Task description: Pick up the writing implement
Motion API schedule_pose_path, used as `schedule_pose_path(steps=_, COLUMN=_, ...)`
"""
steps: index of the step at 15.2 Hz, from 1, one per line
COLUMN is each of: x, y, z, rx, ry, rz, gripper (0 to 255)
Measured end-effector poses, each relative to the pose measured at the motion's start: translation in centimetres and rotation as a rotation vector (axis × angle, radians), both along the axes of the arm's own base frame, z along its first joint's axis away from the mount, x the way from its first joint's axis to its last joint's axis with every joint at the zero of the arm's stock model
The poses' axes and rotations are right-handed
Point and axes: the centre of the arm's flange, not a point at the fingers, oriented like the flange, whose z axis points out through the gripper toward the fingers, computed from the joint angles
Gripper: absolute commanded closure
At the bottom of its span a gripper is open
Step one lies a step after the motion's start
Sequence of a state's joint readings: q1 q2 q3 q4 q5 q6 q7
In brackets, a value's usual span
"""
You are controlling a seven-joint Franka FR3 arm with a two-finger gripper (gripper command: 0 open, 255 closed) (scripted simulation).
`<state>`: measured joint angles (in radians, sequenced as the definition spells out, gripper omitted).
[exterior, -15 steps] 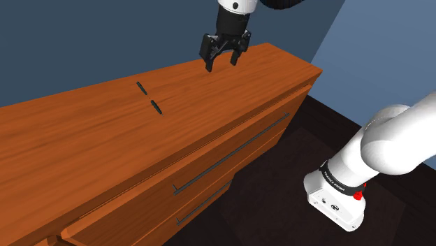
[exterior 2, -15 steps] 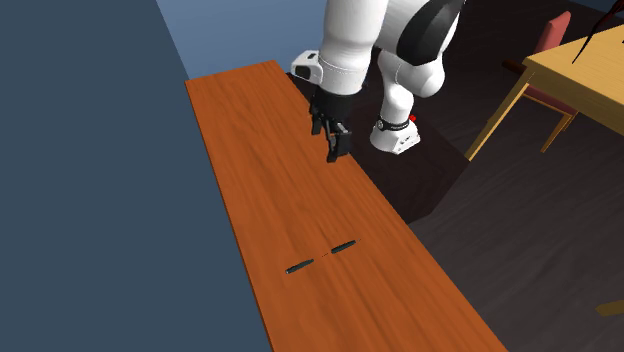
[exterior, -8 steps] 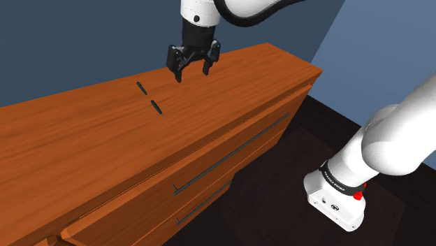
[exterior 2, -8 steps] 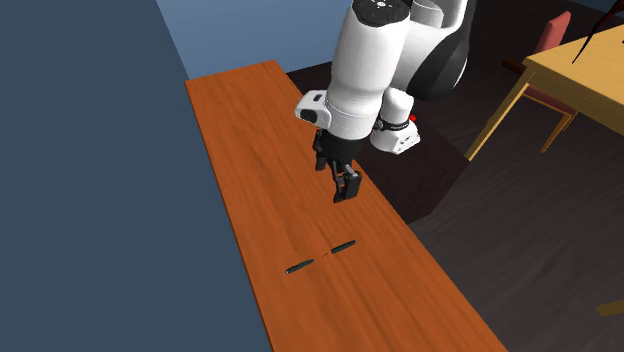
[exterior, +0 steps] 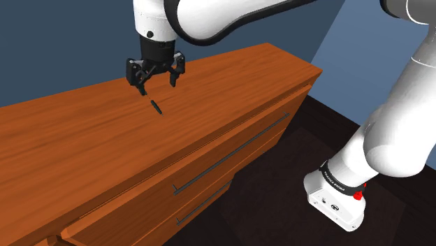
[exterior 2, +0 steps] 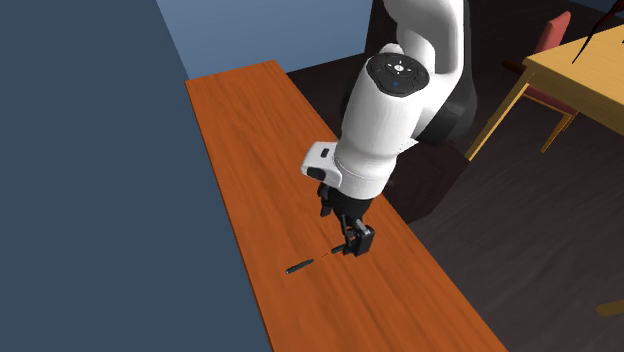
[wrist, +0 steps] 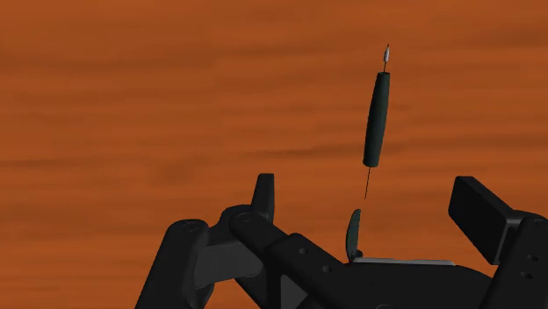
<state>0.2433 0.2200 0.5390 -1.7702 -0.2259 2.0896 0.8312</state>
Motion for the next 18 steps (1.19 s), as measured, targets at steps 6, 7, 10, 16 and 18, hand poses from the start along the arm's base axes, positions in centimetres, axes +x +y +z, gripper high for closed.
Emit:
schedule_pose_path(steps=6, x=0.6, y=1.7, z=-2.6, rx=0.006, ry=-0.003, rz=0.005, gripper=0)
schedule_pose_path(steps=7, x=0.6, y=1.8, z=-3.2, rx=0.006, ry=-0.003, rz=0.005, gripper=0)
schedule_pose_path(steps=10, x=0.6, y=1.7, z=-4.4, rx=0.005, ry=-0.003, rz=0.005, gripper=255)
schedule_pose_path(steps=16, x=0.7, y=1.6, z=-4.2, rx=0.008, ry=-0.008, rz=0.004, gripper=255)
schedule_pose_path(steps=18, x=0.8, y=1.6, z=-4.2, rx=0.008, ry=-0.008, rz=0.005, gripper=255)
